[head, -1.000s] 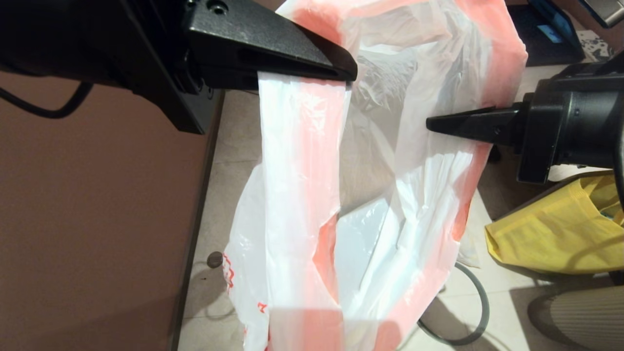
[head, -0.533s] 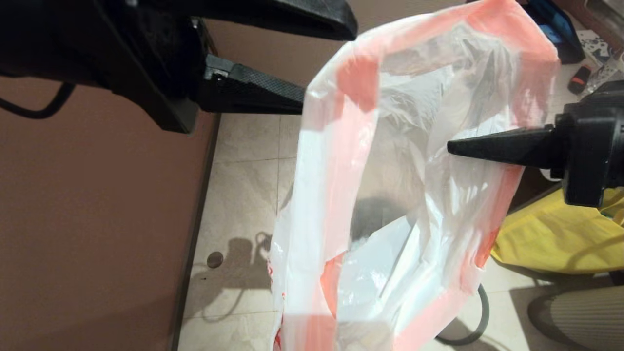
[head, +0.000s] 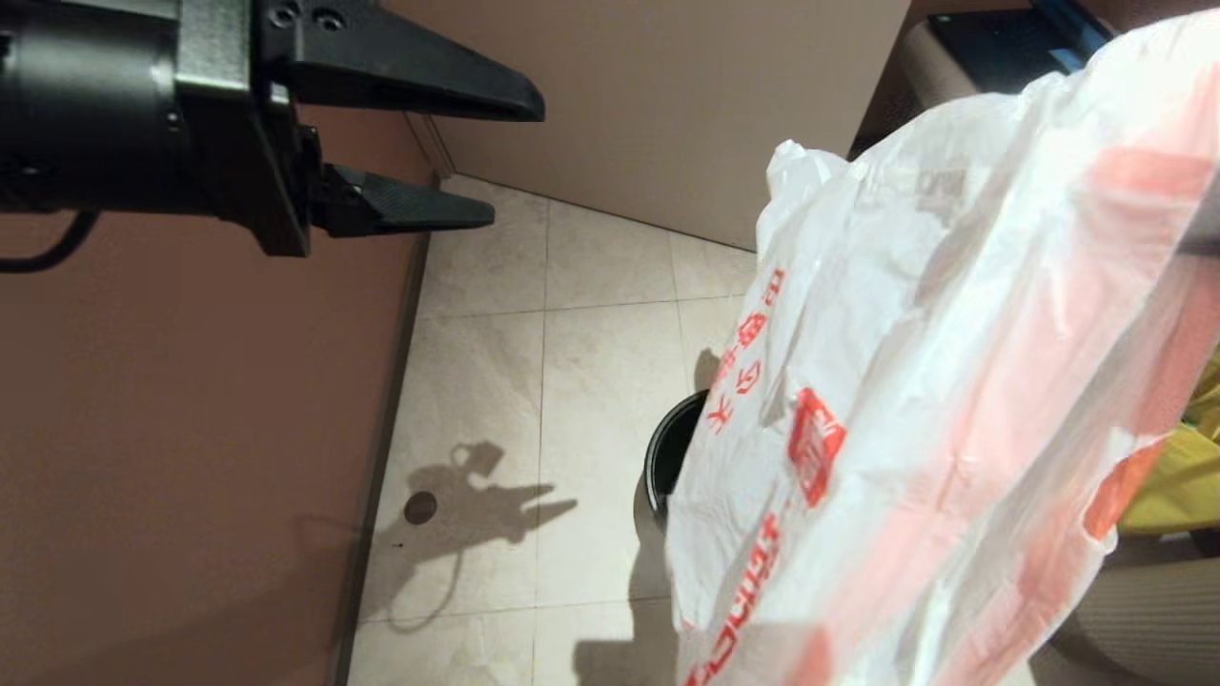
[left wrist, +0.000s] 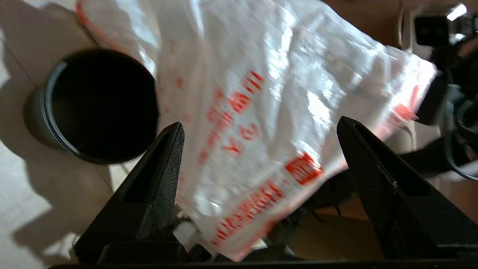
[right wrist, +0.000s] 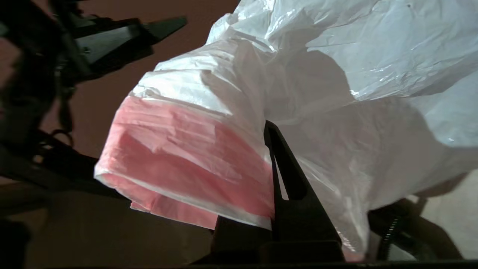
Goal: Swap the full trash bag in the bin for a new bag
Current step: Put the new garbage bag on the trash can
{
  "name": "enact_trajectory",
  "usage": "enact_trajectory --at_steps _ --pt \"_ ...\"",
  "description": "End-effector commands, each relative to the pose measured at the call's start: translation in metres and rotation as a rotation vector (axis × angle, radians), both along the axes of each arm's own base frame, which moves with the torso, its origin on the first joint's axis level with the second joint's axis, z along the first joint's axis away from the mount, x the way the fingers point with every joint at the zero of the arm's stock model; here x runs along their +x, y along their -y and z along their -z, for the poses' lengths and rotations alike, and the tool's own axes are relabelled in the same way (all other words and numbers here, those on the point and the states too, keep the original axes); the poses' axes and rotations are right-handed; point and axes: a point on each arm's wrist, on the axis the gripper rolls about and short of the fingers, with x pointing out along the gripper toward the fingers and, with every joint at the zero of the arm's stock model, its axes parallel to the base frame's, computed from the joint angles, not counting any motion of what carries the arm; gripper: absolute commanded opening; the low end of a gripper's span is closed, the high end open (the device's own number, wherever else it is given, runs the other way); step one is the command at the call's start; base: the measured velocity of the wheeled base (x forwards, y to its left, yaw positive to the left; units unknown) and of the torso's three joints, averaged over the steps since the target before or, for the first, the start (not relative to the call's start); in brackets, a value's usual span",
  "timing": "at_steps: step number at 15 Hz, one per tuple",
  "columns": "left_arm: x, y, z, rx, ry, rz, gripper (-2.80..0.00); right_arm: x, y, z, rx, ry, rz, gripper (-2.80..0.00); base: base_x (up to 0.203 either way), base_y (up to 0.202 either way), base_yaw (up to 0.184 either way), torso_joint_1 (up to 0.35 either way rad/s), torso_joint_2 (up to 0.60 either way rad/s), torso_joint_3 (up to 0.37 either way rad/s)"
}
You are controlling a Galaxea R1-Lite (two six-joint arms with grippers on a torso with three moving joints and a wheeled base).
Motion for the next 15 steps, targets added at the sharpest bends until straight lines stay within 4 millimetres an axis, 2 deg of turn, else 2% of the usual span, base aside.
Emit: enact_trajectory --at_steps 1,5,8,11,15 --pt "0.014 0.0 0.008 -0.028 0.052 -0.074 0.0 0.0 -0.001 -0.01 0.061 -0.036 -0.027 -2.8 0.0 0.0 0.0 0.0 0.0 0.0" --pt "0.039 0.001 0.032 -0.026 0.008 -0.158 0.0 0.003 -0.005 -0.004 0.035 -0.06 -0.066 -2.8 0.0 0.0 0.0 0.0 0.0 0.0" --pt "0.056 0.001 0.055 -0.037 0.029 -0.182 0.0 0.002 -0.004 0.026 -0.161 0.096 -0.195 -2.8 0.0 0.0 0.0 0.0 0.0 0.0" --pt "0.064 0.003 0.058 -0.038 0.04 -0.193 0.0 0.001 -0.007 0.034 -0.106 0.17 -0.352 -2.8 0.0 0.0 0.0 0.0 0.0 0.0" --pt "0.069 0.004 0.062 -0.032 0.03 -0.198 0.0 0.01 -0.017 0.031 -0.01 0.268 -0.381 -2.8 0.0 0.0 0.0 0.0 0.0 0.0"
